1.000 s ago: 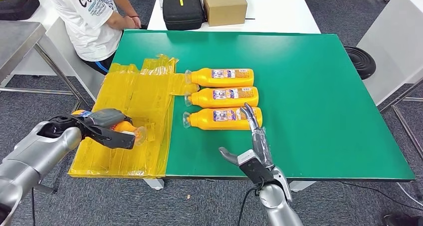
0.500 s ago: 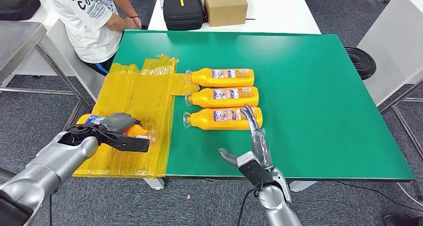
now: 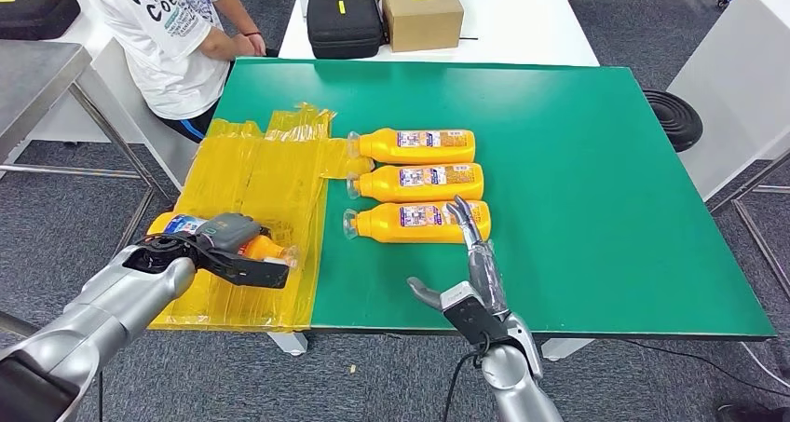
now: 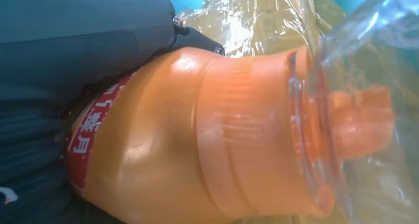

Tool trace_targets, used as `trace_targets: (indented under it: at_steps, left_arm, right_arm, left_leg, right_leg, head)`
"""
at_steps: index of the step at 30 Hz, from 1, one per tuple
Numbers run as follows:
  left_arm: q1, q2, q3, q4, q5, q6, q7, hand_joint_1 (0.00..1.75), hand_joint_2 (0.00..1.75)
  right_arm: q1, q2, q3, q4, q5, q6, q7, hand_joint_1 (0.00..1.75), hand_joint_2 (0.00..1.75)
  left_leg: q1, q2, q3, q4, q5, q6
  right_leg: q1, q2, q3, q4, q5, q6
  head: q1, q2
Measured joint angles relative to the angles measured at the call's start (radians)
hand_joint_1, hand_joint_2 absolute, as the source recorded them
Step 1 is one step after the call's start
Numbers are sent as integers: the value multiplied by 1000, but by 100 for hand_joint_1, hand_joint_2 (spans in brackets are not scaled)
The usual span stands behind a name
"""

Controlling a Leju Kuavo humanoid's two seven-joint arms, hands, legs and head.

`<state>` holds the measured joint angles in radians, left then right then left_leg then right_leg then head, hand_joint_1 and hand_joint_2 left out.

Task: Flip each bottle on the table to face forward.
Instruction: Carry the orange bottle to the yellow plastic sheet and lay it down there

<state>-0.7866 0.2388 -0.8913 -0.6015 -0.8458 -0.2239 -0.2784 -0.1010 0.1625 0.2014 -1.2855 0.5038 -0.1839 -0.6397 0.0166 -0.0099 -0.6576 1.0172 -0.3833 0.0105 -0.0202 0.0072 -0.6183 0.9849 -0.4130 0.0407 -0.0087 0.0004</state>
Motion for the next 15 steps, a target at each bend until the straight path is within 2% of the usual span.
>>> trace_targets:
  at_steps: [2,5,15]
  left_arm:
    - [-13,-2,-2,13,-5,-36,-17,36,175]
    - [-33,-5,-10,30,-8,-80,-40,22,175]
    - [-72,-21,-33,71,14,-141,-69,3,175]
  right_arm:
    - [-1,0,0,4,-1,0,0,0,175]
    - [-1,0,0,10,-5,-1,-2,0,175]
    - [-5,0,0,20,-12,-6,-5,0,175]
  left_leg:
    - [0,0,0,0,0,0]
    - [0,0,0,0,0,0]
    - [0,0,0,0,0,0]
  right_leg:
    - [0,0,0,0,0,0]
    - [0,0,0,0,0,0]
    - [0,0,0,0,0,0]
  head:
    - [0,0]
    - [0,0]
    - [0,0]
